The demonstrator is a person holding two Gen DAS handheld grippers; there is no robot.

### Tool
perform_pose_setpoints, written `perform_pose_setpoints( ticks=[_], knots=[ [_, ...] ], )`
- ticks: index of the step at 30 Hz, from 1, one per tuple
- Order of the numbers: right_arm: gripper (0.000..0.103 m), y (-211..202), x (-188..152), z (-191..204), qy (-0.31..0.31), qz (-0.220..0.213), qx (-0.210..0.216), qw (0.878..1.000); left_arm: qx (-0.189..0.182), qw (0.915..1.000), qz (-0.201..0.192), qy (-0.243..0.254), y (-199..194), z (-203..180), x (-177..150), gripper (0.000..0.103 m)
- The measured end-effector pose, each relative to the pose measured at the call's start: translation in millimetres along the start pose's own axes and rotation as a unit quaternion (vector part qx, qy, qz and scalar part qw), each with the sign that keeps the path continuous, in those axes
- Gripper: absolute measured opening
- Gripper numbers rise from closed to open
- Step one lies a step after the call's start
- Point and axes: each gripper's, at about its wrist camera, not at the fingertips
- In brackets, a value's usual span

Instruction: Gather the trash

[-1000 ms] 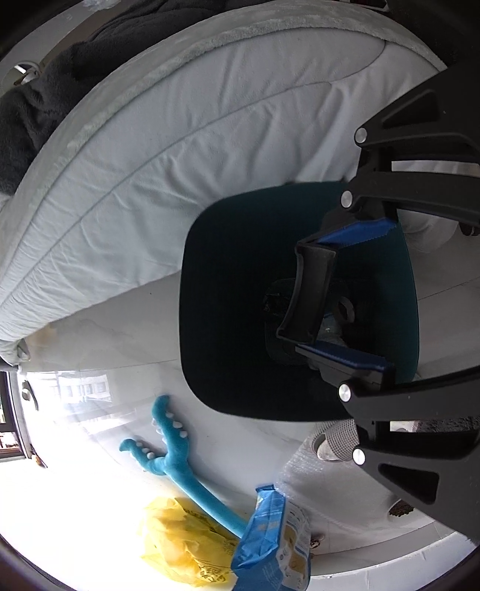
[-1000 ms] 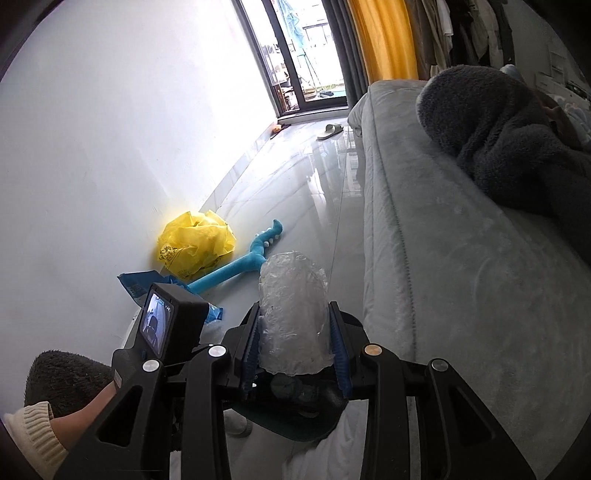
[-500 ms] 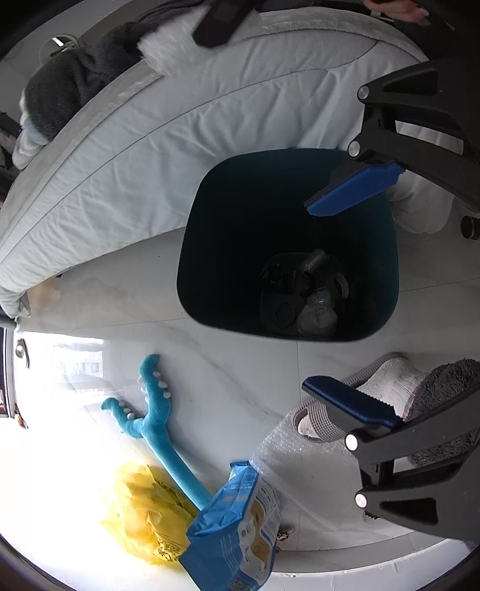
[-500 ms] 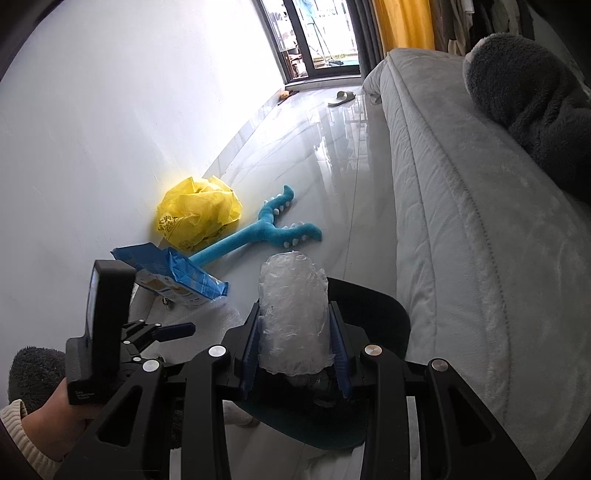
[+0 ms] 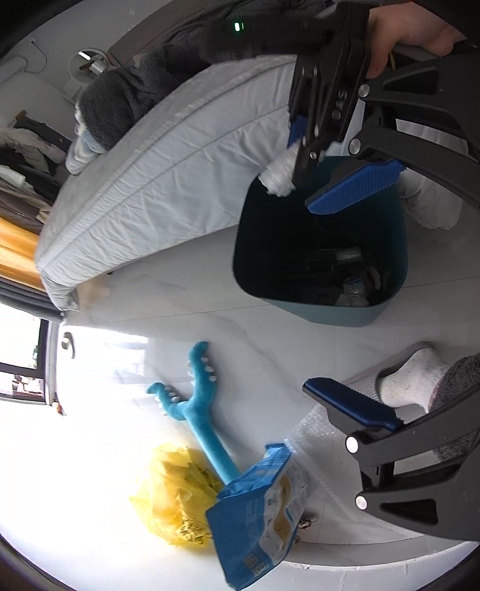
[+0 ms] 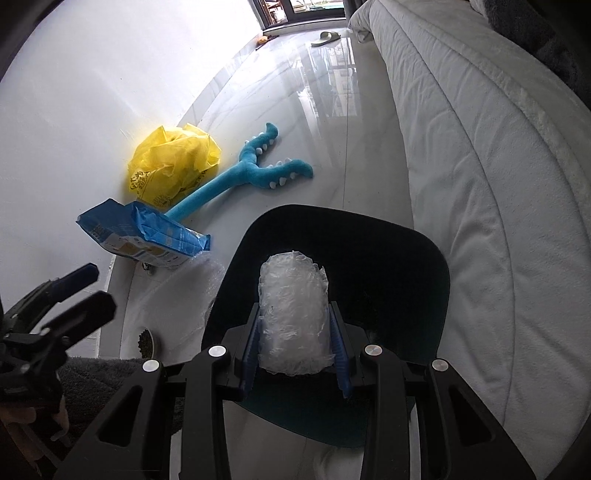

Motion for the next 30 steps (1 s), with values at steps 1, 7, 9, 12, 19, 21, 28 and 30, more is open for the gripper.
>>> perform_pose_setpoints(
  ticks=[1,7,9,12,19,21,28,30],
  knots=[
    [0.036,2.4,0.3,-1.8,0.004,0.003,-0.005,1.000,0.001,0.9999,-0.011,0.006,-5.4,-0.2,0.7,0.092],
    [0.036,21.6,-4.1,-15.3,0.030,0.026,-0.031,0.999,0.008,0.9961,-0.073,0.049,-34.5,-8.4,4.5,0.092],
    [0.038,24.4,-4.8,-19.8,0.040,0.027,-0.030,0.998,0.008,0.9937,-0.094,0.060,-44.2,-13.2,5.8,0.092],
    [0.048,25.9,-5.1,-25.0,0.053,0.025,-0.029,0.998,-0.007,0.9903,-0.121,0.069,-56.2,-19.7,8.6,0.092],
    [0.054,7.7,-7.3,-28.6,0.031,0.007,-0.041,0.999,-0.010,0.9832,-0.162,0.082,-79.0,-31.1,16.4,0.092],
    [0.058,-10.5,-6.3,-28.1,0.019,-0.017,-0.039,0.999,-0.009,0.9805,-0.176,0.088,-88.6,-36.6,16.1,0.092],
    [0.066,-89.5,-17.6,-39.3,0.004,-0.122,-0.064,0.990,0.029,0.9679,-0.215,0.127,-116.5,-70.1,11.9,0.095],
    [0.070,-112.6,-25.6,-45.9,0.001,-0.147,-0.073,0.987,0.024,0.9666,-0.219,0.131,-122.5,-80.9,13.0,0.096]
  ],
)
Point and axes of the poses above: each gripper's, at about its wrist camera, not at the fingertips, and y roughly the way its jaws point, z to its left, x to its top, and after that the axes turned 3 degrees about y, right-handed
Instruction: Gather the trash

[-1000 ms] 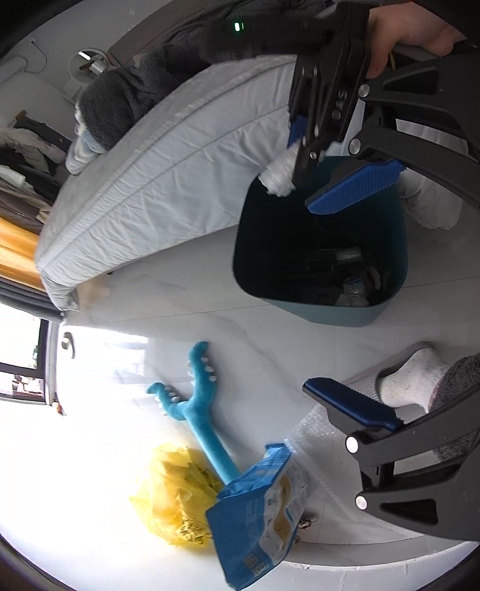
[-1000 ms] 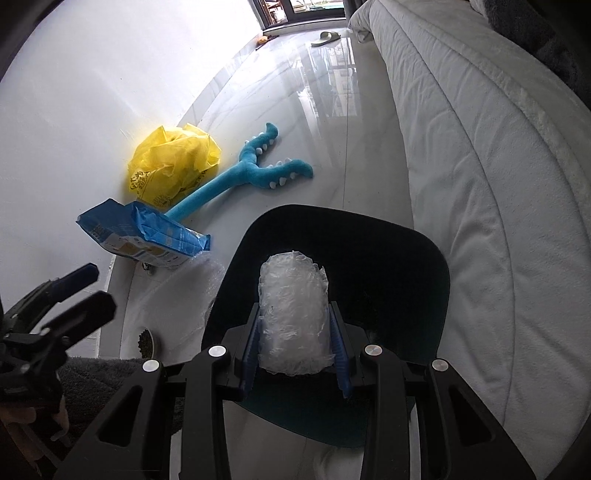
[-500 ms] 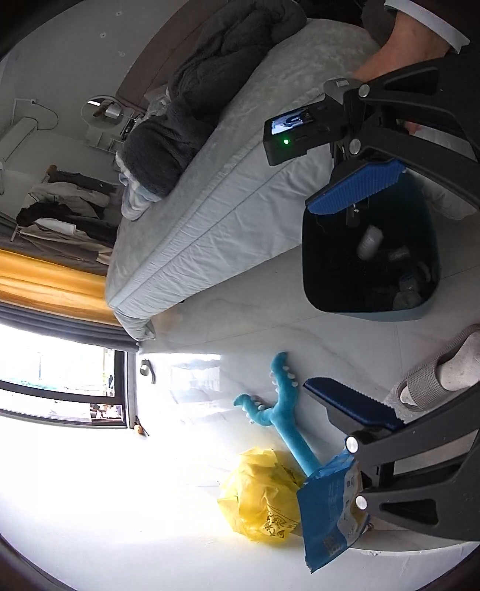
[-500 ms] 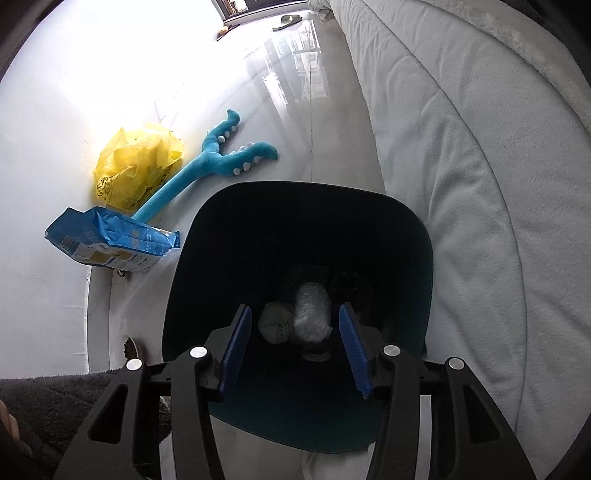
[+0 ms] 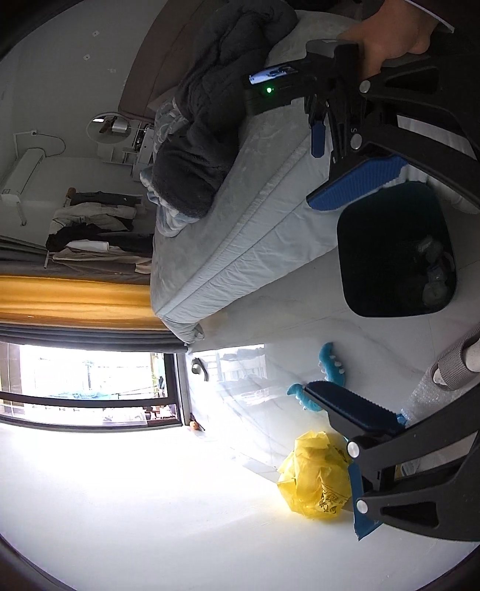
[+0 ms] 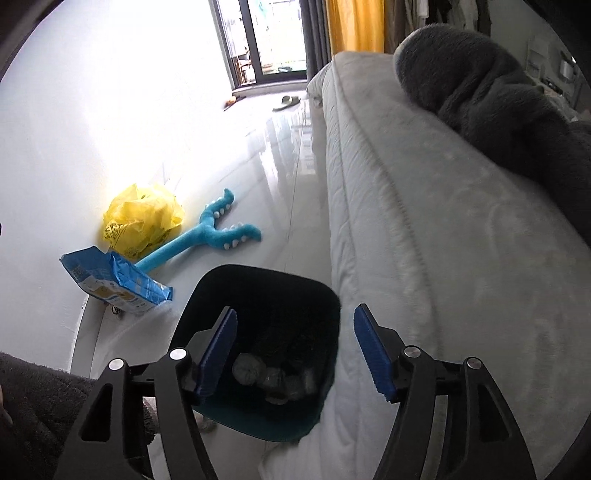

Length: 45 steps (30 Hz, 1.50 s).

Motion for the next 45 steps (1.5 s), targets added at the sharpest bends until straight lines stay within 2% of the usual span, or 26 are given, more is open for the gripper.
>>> perform_pose_setpoints(
  ticks=[8,14,18,23,28,32,36,45],
  knots=[
    [0.088,-100.3,-3.9,-50.2,0.016,-0.092,-0.024,0.995,-0.013,0.9999,0.001,0.006,-16.9,-52.4,4.2,0.099],
    [0.099,-188.4,-34.2,-100.8,0.057,-0.145,-0.063,0.986,-0.016,0.9996,-0.010,0.022,-47.2,-93.0,11.7,0.100],
    [0.100,-245.2,-62.0,-136.9,0.079,-0.179,-0.096,0.976,-0.014,0.9990,-0.019,0.038,-67.5,-114.6,14.1,0.100],
    [0.100,-293.4,-90.3,-160.4,0.074,-0.227,-0.117,0.964,-0.004,0.9986,-0.015,0.051,-65.4,-135.6,15.0,0.100],
    [0.100,-289.7,-109.8,-172.6,0.092,-0.231,-0.120,0.961,-0.016,0.9982,-0.019,0.055,-59.1,-147.3,7.9,0.100],
    [0.100,-269.4,-120.0,-173.0,0.077,-0.205,-0.121,0.968,-0.032,0.9972,-0.027,0.062,-55.5,-159.4,-2.6,0.100],
    [0.100,-266.5,-122.2,-167.0,0.055,-0.203,-0.093,0.973,-0.029,0.9971,-0.037,0.060,-56.8,-163.9,-13.5,0.100],
    [0.100,-275.9,-129.1,-158.2,0.044,-0.231,-0.069,0.970,-0.017,0.9965,-0.032,0.075,-57.1,-160.9,-30.5,0.100]
  ],
)
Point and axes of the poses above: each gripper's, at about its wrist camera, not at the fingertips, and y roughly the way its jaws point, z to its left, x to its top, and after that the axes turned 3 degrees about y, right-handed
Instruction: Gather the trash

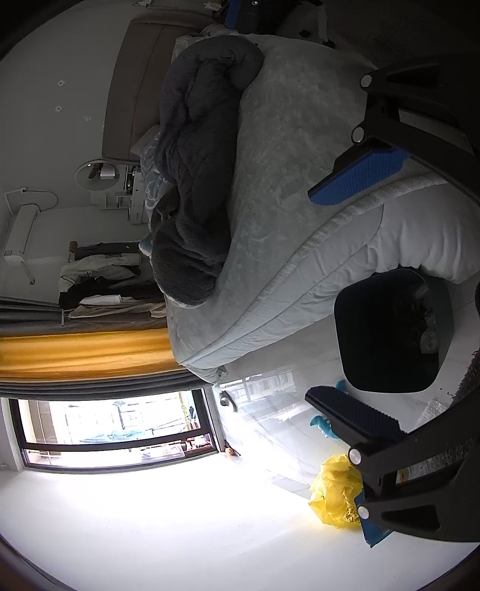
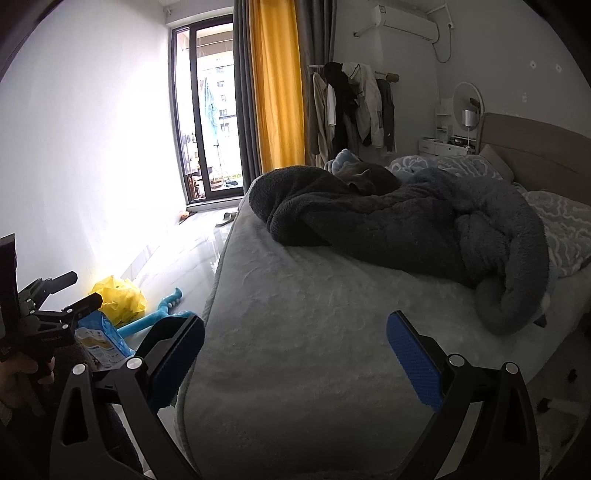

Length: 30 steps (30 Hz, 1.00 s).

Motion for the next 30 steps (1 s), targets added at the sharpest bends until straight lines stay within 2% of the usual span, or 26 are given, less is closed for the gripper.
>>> perform_pose_setpoints(
  ticks=[10,30],
  knots=[
    [0.100,-2.7,-1.4,-3.5,0.006,-0.002,0.003,1.000,-0.013,0.9998,0.007,-0.014,2.8,0.6,0.0,0.100],
    [0.100,8.2,0.2,-7.2,0.005,0.017,0.013,1.000,-0.011,0.9995,0.010,-0.027,3.4,8.2,-0.4,0.100]
  ],
)
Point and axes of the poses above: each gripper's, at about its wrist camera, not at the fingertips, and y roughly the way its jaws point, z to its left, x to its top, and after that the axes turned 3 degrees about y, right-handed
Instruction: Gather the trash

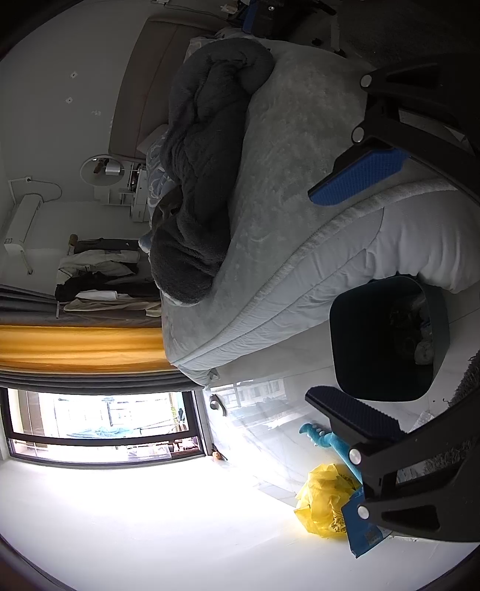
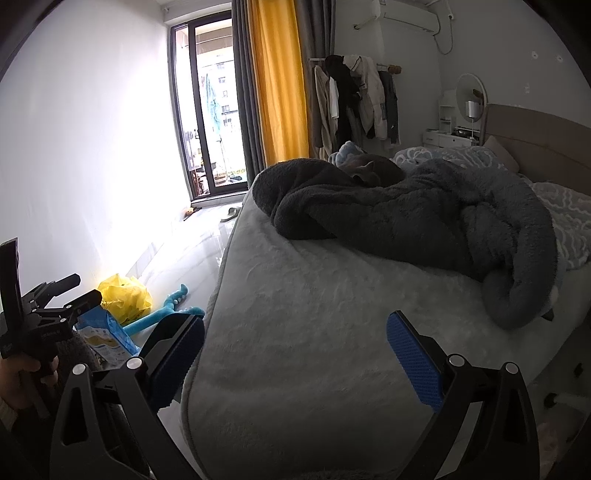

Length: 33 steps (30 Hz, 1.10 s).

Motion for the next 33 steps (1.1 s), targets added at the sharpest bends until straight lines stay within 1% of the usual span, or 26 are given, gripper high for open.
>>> perform_pose_setpoints(
  ticks=[33],
  knots=[
    [0.100,-0.2,-0.1,1.1,0.000,0.000,0.000,1.000,-0.005,1.0000,0.002,-0.006,1.4,-0.8,-0.6,0.100]
  ],
)
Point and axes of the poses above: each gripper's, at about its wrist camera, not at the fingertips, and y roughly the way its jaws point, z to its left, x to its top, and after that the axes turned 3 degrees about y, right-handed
